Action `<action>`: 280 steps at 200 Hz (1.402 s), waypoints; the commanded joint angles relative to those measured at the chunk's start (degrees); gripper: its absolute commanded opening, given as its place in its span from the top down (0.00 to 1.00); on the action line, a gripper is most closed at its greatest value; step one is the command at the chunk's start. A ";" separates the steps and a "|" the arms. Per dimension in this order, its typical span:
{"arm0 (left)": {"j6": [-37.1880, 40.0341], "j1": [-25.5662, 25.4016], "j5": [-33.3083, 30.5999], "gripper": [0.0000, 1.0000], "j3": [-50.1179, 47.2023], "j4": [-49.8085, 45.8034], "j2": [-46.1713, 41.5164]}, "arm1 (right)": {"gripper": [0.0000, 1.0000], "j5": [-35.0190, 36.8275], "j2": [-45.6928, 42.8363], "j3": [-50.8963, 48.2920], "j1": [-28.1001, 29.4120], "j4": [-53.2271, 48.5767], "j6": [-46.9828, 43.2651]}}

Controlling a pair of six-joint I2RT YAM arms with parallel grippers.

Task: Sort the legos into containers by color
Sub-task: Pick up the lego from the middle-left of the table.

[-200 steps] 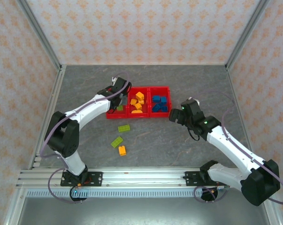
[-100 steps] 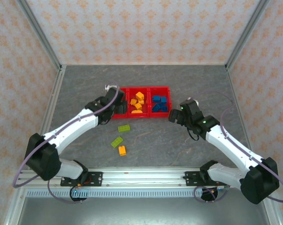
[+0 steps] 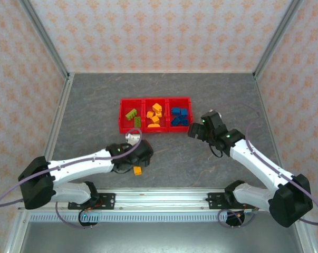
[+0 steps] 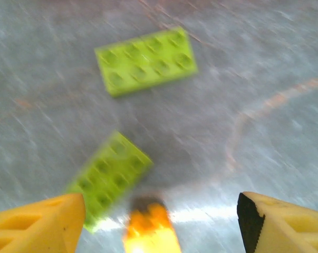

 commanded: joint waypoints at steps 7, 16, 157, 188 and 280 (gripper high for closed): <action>-19.50 -8.79 -4.55 0.23 -0.63 -3.58 -0.84 | 0.00 -0.29 -1.73 -1.50 -0.28 1.02 1.08; -22.11 -10.22 -4.70 0.24 -1.27 -3.39 0.25 | 0.00 -0.87 -1.55 -1.48 -0.28 1.22 1.06; -22.47 -11.72 -2.48 0.33 -4.72 -0.97 8.92 | 0.00 -4.14 1.39 0.39 -0.25 0.95 -0.85; -19.60 -10.52 -3.06 0.36 -0.64 -2.67 15.51 | 0.00 -4.54 2.20 0.81 -0.28 0.20 -1.18; -13.96 -4.65 -3.65 0.67 -3.46 1.07 11.05 | 0.00 -3.78 3.02 1.05 -0.28 -0.36 -1.98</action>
